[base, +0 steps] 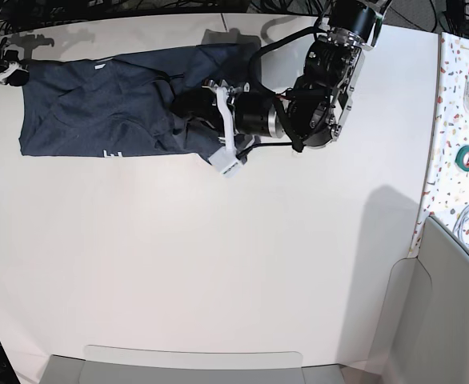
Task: Layout the t-shirt on the table in an organized manner, then fold the t-shirt properly
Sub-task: 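Lift the strip end with the left gripper and fold it toward the middle, then lower the folded end onto the strip with the left gripper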
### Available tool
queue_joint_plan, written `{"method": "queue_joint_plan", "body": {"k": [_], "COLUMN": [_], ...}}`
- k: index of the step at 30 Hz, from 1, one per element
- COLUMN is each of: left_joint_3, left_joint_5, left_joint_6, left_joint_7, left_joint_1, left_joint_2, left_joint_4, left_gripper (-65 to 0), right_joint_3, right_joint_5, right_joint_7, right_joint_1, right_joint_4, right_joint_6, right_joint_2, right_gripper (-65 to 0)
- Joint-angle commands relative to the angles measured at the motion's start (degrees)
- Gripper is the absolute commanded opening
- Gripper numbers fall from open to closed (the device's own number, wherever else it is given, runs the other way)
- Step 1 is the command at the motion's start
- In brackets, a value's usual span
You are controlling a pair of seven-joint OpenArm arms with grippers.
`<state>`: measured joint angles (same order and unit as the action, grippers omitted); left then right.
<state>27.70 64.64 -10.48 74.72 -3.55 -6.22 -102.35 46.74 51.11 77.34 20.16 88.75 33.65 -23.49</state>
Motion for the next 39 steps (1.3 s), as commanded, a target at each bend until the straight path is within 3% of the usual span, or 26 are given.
{"method": "queue_joint_plan", "body": {"k": [1,4,6,14,20,29,33,39], "left_joint_3": [0.82,1.18,0.82,0.21,-8.23,-8.58,-6.65,3.02], "left_joint_5": [1.51,1.51,1.51,1.78,1.69,1.16,-4.20,-15.28], "left_joint_6": [-0.46,-0.29,-0.20,-0.20,-0.38,-0.03,1.29,1.82], "left_joint_7": [-1.09,-1.09,-1.18,-1.27,-1.36,-2.94,-3.11,-3.73], "left_joint_1": [-1.42,-2.56,-2.47,-2.82,-2.82,-6.25,-6.34,-6.87], "left_joint_2": [0.46,0.46,0.46,0.11,-1.47,-5.52,-5.87,-6.13], "left_joint_4": [-0.91,-0.91,-0.91,-1.79,-5.57,-4.95,-4.95,-4.95], "left_gripper": [-50.5,-38.3,-35.1,-38.0,-40.8,-32.7,-30.5,-27.9], "right_joint_3": [0.34,0.25,0.25,-1.60,-4.50,-4.59,-4.59,-4.59], "right_joint_5": [0.62,0.62,0.62,0.98,0.80,0.71,0.71,0.71], "right_joint_7": [-0.64,-0.64,-0.64,-0.55,-0.64,-0.64,-0.64,-0.64], "right_joint_1": [-0.34,-0.60,-0.60,-1.92,-2.54,-2.80,-2.62,-2.62], "right_joint_4": [0.70,0.70,1.05,3.25,7.82,7.91,7.91,7.91], "right_joint_6": [-0.11,-0.11,-0.11,-0.02,-0.02,-0.02,-0.02,-0.02], "right_joint_2": [-0.65,-0.47,-0.47,-0.38,1.20,1.64,1.64,1.64], "right_gripper": [-64.4,-64.4,-64.4,-64.4,-64.4,-64.4,-64.4,-64.4]}}
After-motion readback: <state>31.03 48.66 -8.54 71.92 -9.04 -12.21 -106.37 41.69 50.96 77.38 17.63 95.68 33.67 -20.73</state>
